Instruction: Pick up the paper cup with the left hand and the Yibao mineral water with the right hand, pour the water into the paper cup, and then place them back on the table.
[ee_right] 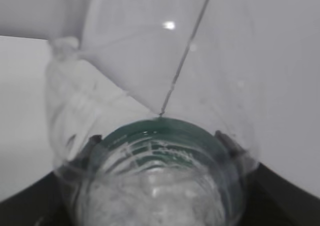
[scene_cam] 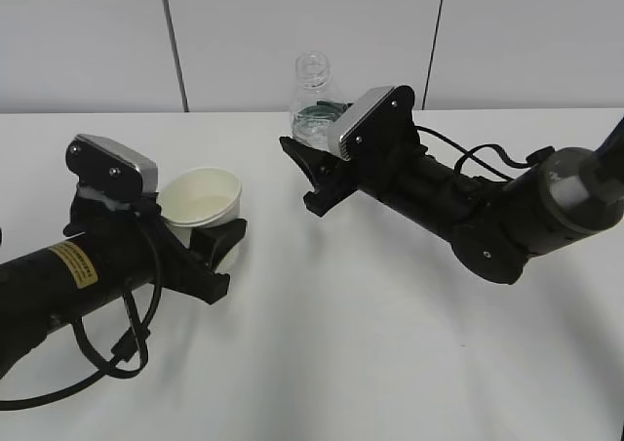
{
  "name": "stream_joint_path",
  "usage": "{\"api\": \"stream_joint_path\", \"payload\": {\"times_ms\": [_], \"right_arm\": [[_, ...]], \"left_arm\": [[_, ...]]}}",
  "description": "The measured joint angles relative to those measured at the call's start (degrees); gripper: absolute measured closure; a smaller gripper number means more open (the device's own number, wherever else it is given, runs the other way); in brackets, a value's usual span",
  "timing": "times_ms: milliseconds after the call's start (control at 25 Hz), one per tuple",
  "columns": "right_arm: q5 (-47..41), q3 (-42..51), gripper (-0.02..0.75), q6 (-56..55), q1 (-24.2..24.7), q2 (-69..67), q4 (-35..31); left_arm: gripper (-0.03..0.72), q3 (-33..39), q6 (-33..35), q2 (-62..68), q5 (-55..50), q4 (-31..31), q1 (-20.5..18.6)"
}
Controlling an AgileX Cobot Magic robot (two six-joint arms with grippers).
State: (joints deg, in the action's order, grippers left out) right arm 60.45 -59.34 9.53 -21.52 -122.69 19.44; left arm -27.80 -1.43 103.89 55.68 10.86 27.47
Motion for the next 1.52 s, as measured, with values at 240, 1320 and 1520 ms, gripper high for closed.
{"api": "stream_joint_path", "payload": {"times_ms": [240,1320,1520], "right_arm": [[-2.2,4.3,0.255,-6.1,0.3,1.6,-4.6],[1.8,19.2,0.255,-8.1,3.4,5.8,-18.7],[1.8,19.2,0.255,-8.1,3.4,5.8,-18.8]], "left_arm": [[0.251,-0.7,1.4,0.0,1.0,-3.3,-4.0],[0.250,-17.3,1.4,18.4,-0.3,-2.0,-8.7],[0.201,-17.3,1.4,19.7,0.7,-2.0,-8.8]]}}
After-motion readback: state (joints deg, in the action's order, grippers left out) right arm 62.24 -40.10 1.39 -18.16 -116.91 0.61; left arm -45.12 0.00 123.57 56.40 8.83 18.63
